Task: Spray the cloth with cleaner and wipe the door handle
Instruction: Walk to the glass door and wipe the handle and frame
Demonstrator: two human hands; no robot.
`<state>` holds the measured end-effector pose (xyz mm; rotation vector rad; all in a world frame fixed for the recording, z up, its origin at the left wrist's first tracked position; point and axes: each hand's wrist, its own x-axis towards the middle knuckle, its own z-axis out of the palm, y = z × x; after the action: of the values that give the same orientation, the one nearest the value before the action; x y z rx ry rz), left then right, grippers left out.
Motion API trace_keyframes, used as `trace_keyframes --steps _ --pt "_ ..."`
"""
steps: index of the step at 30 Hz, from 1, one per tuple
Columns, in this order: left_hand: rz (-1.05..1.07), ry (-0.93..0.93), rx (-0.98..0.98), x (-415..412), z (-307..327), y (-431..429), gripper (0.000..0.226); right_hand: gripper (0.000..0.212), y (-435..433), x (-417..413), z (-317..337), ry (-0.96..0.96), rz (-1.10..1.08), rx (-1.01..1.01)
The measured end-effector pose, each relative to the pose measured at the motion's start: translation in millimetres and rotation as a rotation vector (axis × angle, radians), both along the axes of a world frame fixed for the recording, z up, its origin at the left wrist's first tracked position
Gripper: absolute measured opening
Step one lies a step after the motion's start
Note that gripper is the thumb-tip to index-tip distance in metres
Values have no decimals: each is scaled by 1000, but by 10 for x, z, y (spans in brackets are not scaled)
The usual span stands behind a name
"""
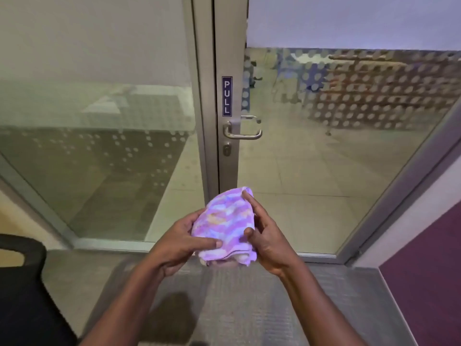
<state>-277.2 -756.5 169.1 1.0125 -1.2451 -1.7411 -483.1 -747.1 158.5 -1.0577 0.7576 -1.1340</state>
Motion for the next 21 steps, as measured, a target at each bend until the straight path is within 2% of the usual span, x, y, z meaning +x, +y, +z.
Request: trace_keyframes --steps 2,4,8,12,17,21 --pt "4 22 17 -98 1 -186 61 114 -158 -128 -26 -32 29 6" --pt "4 51 31 -205 2 -367 59 116 -331 -239 -54 -48 39 14" --pt "-20 23 33 -429 -3 -745 60 106 -742 -437 -157 -70 -9 29" --pt "12 20 16 -738 -9 -1075 61 93 -1112 -659 -219 -190 -14 38" --pt "112 -12 -41 -1188 -34 -1451 71 101 -1544 -972 -294 -325 36 93" --pt "188 -19 -23 -1418 -139 -1642 77 92 -1757 -1116 -369 -335 20 117"
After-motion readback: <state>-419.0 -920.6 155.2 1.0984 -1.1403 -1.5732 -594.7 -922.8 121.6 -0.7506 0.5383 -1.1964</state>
